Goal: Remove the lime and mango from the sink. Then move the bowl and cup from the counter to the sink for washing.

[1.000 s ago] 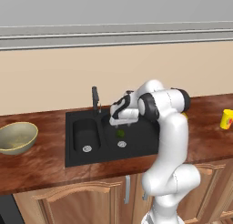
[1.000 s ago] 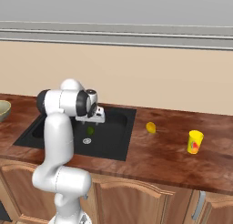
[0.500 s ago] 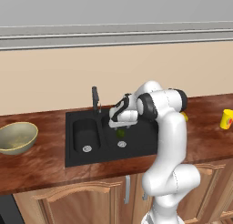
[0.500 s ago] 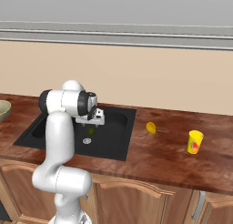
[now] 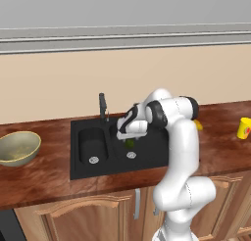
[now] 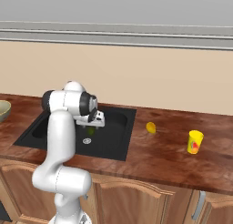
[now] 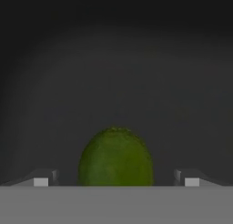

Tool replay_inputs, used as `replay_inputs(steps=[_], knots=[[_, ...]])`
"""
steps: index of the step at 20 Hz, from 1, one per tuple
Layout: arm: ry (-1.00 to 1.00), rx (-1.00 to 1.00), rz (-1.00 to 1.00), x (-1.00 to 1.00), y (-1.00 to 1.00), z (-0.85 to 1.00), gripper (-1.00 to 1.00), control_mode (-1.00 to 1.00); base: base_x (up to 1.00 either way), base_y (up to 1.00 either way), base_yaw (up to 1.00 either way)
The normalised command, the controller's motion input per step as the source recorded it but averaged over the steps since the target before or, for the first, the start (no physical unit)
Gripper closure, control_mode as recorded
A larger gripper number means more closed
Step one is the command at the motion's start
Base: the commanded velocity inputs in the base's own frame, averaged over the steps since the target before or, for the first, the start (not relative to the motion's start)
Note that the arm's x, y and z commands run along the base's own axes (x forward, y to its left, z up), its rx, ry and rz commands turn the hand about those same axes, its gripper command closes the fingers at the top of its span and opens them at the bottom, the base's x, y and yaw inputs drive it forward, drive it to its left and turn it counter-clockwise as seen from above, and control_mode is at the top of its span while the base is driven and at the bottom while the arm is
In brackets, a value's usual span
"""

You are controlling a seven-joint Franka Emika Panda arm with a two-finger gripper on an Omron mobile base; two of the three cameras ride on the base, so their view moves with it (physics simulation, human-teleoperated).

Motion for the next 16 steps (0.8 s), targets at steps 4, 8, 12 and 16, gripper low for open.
replay_inputs(steps=[4,8,12,16], knots=[[0.02,0.00,0.00,0.07,0.01,-0.16,-1.00,-1.00,0.00,0.00,0.00],[0.02,0.00,0.00,0.06,0.01,-0.16,-1.00,-1.00,0.00,0.00,0.00],[0.03,0.00,0.00,0.05,0.01,-0.17,-1.00,-1.00,0.00,0.00,0.00],[0.05,0.00,0.00,0.03,0.02,-0.17,-1.00,-1.00,0.00,0.00,0.00]])
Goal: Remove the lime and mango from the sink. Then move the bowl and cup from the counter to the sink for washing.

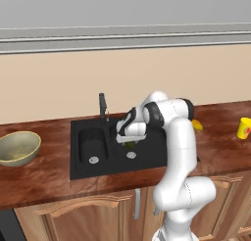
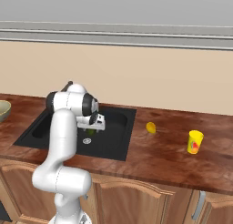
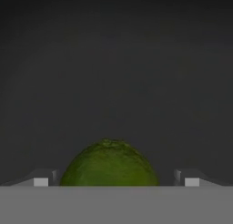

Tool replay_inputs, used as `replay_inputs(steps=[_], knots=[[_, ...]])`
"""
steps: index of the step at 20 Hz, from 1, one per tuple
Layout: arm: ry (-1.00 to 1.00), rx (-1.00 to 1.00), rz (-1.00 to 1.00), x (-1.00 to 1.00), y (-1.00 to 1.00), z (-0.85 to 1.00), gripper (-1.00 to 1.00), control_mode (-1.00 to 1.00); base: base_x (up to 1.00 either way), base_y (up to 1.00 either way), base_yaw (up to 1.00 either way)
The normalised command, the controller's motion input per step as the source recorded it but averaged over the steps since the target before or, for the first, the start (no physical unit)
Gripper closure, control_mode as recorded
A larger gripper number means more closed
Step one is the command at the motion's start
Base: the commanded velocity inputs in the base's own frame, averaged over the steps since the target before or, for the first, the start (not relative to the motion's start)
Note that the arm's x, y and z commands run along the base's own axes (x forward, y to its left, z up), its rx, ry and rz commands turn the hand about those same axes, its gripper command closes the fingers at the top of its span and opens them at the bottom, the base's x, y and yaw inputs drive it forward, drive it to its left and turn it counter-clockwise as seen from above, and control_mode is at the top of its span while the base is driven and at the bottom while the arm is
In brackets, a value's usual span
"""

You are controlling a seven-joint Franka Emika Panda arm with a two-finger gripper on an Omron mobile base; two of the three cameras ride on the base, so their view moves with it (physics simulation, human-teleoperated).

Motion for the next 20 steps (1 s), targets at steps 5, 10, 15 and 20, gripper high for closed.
replay_inputs(steps=[5,10,15,20], knots=[[0.06,0.00,0.00,0.04,0.04,-0.17,1.00,-1.00,0.00,0.00,0.00],[0.06,0.00,0.00,0.05,0.03,-0.14,1.00,-1.00,0.00,0.00,0.00],[0.00,0.00,0.00,0.00,-0.01,0.01,1.00,-1.00,0.00,0.00,0.00],[-0.03,0.00,0.00,-0.07,-0.14,0.16,1.00,-1.00,0.00,0.00,0.00]])
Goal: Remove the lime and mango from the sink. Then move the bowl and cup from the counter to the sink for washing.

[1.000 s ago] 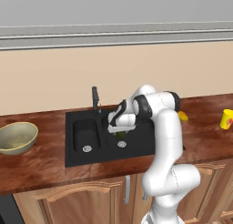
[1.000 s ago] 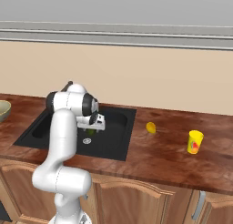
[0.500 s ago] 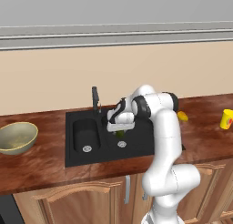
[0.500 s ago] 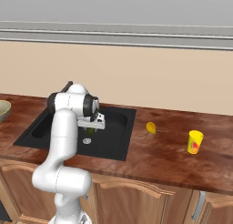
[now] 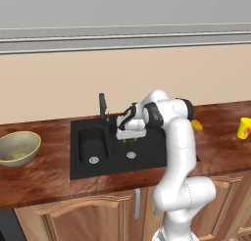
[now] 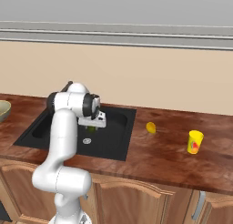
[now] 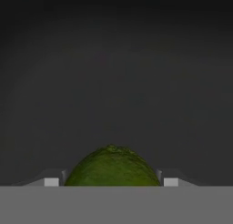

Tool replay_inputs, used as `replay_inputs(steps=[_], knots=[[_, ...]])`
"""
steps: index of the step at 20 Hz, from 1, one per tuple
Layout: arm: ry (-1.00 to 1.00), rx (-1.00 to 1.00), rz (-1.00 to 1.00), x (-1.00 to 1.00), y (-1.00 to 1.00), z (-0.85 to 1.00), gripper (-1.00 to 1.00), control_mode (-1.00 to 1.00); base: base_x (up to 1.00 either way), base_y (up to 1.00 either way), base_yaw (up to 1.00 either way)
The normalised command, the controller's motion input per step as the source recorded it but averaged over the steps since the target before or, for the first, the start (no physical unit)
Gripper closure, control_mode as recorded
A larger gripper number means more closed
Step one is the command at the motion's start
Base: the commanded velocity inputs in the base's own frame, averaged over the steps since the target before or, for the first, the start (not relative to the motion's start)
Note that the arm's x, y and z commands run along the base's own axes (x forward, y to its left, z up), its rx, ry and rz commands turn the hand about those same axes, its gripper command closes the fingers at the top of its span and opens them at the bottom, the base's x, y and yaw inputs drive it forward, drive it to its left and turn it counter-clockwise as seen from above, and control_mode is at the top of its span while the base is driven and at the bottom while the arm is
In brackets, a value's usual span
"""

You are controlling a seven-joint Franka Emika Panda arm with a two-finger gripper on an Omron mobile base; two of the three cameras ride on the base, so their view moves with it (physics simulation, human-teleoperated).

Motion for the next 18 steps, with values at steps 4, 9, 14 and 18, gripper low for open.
replay_inputs(steps=[4,9,14,18], knots=[[0.00,0.00,0.00,-0.06,-0.18,0.25,1.00,-1.00,0.00,0.00,0.00],[0.00,0.00,0.00,-0.05,-0.15,0.30,1.00,-1.00,0.00,0.00,0.00],[0.00,0.00,0.00,-0.04,-0.15,0.35,1.00,-1.00,0.00,0.00,0.00],[0.01,0.00,-0.02,-0.06,-0.20,0.32,1.00,-1.00,0.00,0.00,0.00]])
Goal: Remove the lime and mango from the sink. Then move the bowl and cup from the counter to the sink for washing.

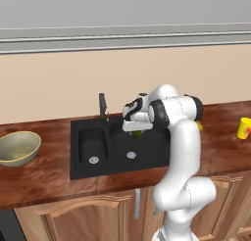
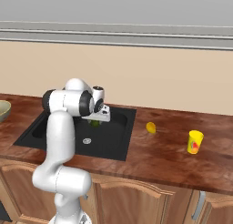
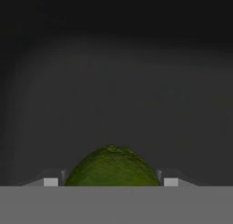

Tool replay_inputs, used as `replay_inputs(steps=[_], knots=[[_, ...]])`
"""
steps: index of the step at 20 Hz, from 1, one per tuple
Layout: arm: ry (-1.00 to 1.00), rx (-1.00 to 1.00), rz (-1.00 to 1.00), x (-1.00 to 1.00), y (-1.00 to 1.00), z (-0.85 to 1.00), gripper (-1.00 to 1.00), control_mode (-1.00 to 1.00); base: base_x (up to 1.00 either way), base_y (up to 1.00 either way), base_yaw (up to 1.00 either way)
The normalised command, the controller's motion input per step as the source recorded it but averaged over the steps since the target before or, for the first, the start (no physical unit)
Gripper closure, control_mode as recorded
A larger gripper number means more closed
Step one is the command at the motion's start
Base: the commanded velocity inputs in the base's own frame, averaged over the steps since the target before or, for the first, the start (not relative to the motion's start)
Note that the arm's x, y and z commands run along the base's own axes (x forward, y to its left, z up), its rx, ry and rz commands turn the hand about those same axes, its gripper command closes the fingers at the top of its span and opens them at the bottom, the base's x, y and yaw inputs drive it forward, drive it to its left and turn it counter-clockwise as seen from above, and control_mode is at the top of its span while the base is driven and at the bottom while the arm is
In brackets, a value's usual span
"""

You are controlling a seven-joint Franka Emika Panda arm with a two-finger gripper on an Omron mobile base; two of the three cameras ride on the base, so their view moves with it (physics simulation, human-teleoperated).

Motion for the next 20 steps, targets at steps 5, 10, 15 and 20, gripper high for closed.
replay_inputs(steps=[5,10,15,20], knots=[[0.01,0.00,-0.05,-0.04,-0.21,0.28,1.00,-1.00,0.00,0.00,0.00],[0.00,0.00,-0.05,-0.03,-0.23,0.26,1.00,-1.00,0.00,0.00,0.00],[0.01,0.00,-0.08,-0.01,-0.23,0.18,1.00,-1.00,0.00,0.00,0.00],[0.03,-0.03,-0.08,0.00,-0.24,0.08,1.00,-1.00,0.00,0.00,0.00]])
